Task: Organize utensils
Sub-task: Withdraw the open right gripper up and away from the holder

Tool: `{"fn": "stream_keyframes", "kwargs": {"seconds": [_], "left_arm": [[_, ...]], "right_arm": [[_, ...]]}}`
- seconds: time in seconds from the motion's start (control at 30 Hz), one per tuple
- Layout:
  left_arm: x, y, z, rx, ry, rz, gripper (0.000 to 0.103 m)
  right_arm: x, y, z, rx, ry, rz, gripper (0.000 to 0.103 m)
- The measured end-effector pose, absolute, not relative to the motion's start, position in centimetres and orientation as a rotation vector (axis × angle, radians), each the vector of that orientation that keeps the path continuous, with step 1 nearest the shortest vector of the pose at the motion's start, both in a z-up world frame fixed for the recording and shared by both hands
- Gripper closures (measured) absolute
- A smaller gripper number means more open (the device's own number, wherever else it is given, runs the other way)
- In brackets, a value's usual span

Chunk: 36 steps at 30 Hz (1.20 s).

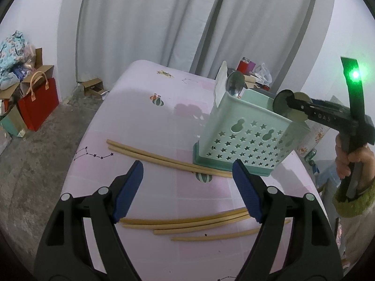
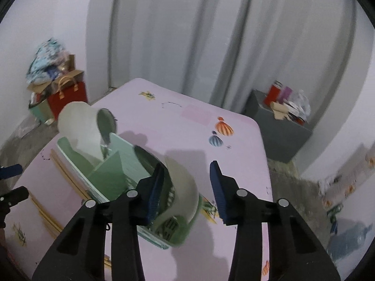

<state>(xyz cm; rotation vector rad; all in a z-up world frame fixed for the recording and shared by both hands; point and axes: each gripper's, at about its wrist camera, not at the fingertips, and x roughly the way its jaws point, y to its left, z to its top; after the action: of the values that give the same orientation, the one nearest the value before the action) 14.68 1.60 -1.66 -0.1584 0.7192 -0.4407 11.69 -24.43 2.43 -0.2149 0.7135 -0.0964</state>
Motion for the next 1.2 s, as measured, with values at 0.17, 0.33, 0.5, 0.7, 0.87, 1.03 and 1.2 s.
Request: {"fn": "stream_keyframes", "kwargs": {"seconds": [0.17,0.33,0.5,0.7,0.87,1.03,1.2], "left_arm": [[14.6,1.6,-1.5,-0.159,0.718,-0.441,0.029],[14.3,1.6,-1.5,-0.157,0.717,-0.442,0.029],[14.0,1.5,-1.5,-0.152,0.716,-0.442,0.029],[13.6,1.4,-1.7,-0.146,0.723,-0.441,0.029],[13.1,0.5,-2.2,-0.123,0.738,-0.446,0.029],[12.3,-0.5,-4.1,-0.076,0.802,-0.461,0.029],[11.2,0.3,-4.3,-0.053,0.796,-0.420,0.029]], "right_arm": [[11.4,-26.1,2.0,-0.135,0.730,-0.125,0.065],[10.0,-26.7,2.4,-0.091,0.713,-0.122,0.065],[7.8,-26.9,2.8,-0.043,0.683,-0.089,0.064],[4.3,-26.9,3.2,0.018,0.621,-0.047,0.049],[2.2,-25.4,0.0,0.025,0.687,-0.010,0.037],[1.0,-23.1,-4.5,0.016,0.835,0.002,0.033],[-0.3,-21.4,-7.1,0.022,0.939,-0.003,0.026]]}}
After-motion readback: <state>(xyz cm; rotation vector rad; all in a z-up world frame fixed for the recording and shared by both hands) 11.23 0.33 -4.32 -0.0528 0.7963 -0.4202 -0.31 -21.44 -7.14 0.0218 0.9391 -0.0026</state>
